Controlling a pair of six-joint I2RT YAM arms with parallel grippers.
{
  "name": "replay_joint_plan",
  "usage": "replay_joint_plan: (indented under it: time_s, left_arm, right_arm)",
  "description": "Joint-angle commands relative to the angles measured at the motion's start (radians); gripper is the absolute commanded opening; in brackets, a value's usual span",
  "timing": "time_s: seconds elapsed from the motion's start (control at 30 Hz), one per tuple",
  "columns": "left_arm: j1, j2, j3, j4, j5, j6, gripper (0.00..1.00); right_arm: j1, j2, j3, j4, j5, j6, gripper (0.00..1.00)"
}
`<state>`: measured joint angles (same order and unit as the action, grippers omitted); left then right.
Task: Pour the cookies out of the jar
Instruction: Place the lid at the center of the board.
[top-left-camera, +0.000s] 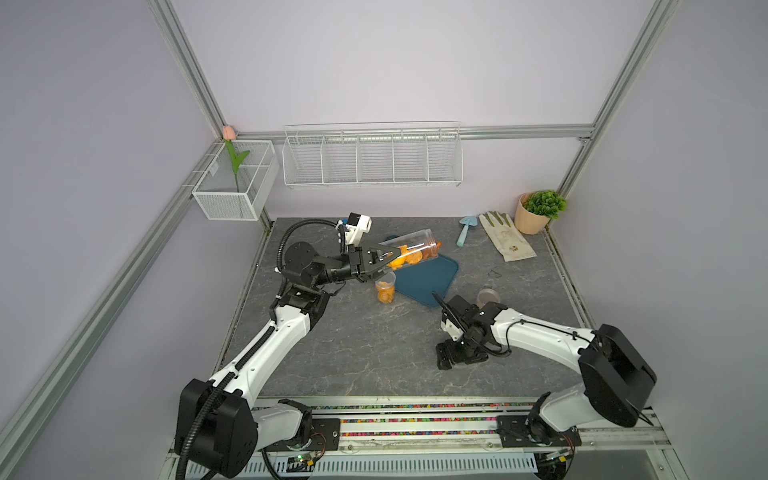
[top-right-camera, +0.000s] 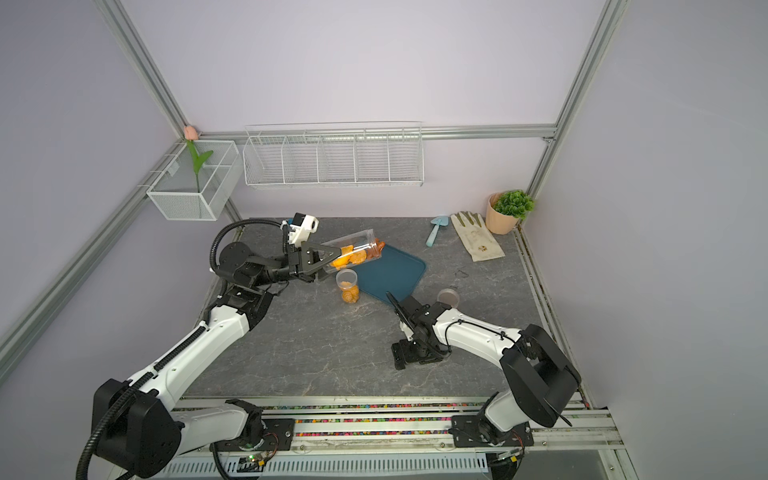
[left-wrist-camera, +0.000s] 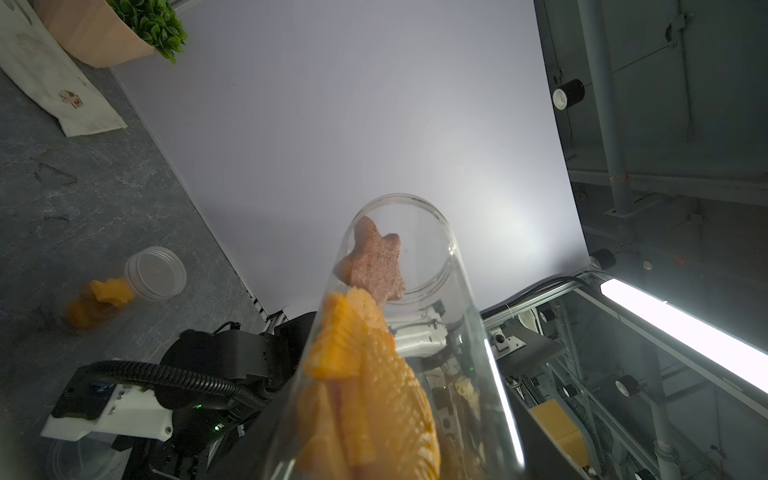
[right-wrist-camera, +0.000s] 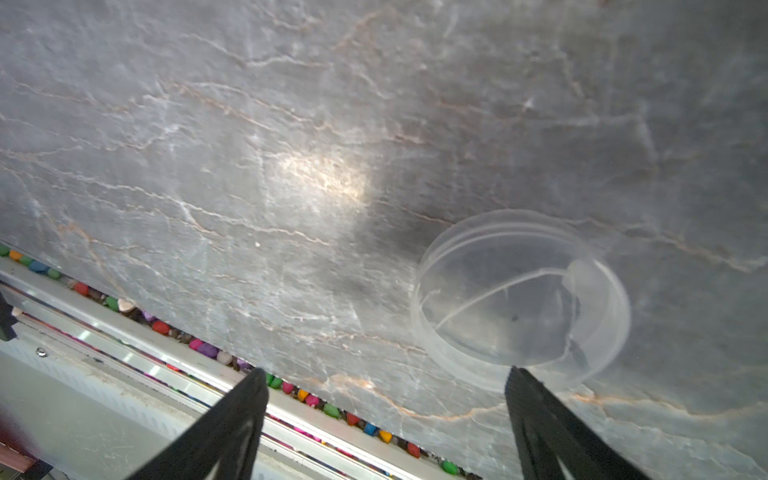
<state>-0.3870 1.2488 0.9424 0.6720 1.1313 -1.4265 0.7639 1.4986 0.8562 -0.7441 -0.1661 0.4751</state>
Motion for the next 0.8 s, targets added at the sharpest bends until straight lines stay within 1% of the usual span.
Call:
replay_joint_plan:
  time_s: [0.0, 0.17, 0.33, 0.4, 0.47, 0.57, 0.67, 0.73, 0.77]
  left_arm:
    - [0.005, 0.007, 0.026, 0.061, 0.019, 0.001, 0.56]
    - [0.006, 0.019, 0.030, 0.072, 0.024, 0.001, 0.56]
    - [0.009, 0.043, 0.039, 0.094, 0.034, -0.002, 0.56]
    - [0.012, 0.059, 0.041, 0.123, 0.040, -0.018, 0.56]
    - [0.022, 0.085, 0.041, 0.188, 0.047, -0.057, 0.56]
    - [0.049, 0.139, 0.041, 0.338, 0.062, -0.155, 0.56]
    - [0.093, 0.211, 0.053, 0.573, 0.079, -0.323, 0.56]
    - [0.127, 0.266, 0.073, 0.734, 0.084, -0.461, 0.55]
    - [0.138, 0.282, 0.084, 0.741, 0.094, -0.484, 0.55]
  right_arm:
    - [0.004, -0.018, -0.023, -0.023, -0.009, 0.016, 0.91]
    - [0.004, -0.054, -0.026, -0.047, -0.010, 0.025, 0.91]
    - [0.006, -0.129, -0.017, -0.101, -0.003, 0.035, 0.91]
    - [0.006, -0.166, -0.013, -0.123, -0.001, 0.043, 0.91]
    - [0.005, -0.209, -0.011, -0.146, -0.002, 0.054, 0.91]
    - [0.006, -0.276, -0.007, -0.170, -0.001, 0.070, 0.92]
    - [0.005, -0.321, 0.007, -0.192, 0.005, 0.075, 0.91]
    - [0.005, -0.335, 0.017, -0.198, 0.008, 0.078, 0.91]
    - [0.005, -0.339, 0.017, -0.194, 0.010, 0.081, 0.91]
